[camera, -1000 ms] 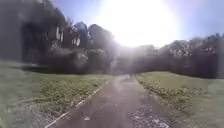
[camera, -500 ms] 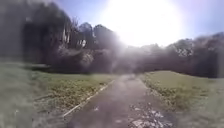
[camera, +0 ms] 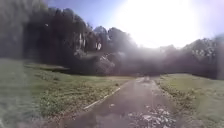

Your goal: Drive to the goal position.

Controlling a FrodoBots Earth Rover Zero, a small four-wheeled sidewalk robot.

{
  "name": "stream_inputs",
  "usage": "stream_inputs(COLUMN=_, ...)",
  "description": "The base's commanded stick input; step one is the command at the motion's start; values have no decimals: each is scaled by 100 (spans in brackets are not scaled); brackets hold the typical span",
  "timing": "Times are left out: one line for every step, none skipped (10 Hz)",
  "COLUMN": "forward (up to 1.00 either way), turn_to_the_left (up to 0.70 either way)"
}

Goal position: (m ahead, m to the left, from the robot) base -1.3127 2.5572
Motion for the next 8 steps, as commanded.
stream_inputs(forward=50, turn_to_the_left=27)
stream_inputs(forward=50, turn_to_the_left=27)
stream_inputs(forward=50, turn_to_the_left=27)
stream_inputs(forward=50, turn_to_the_left=27)
stream_inputs(forward=50, turn_to_the_left=27)
stream_inputs(forward=50, turn_to_the_left=27)
stream_inputs(forward=50, turn_to_the_left=27)
stream_inputs(forward=50, turn_to_the_left=27)
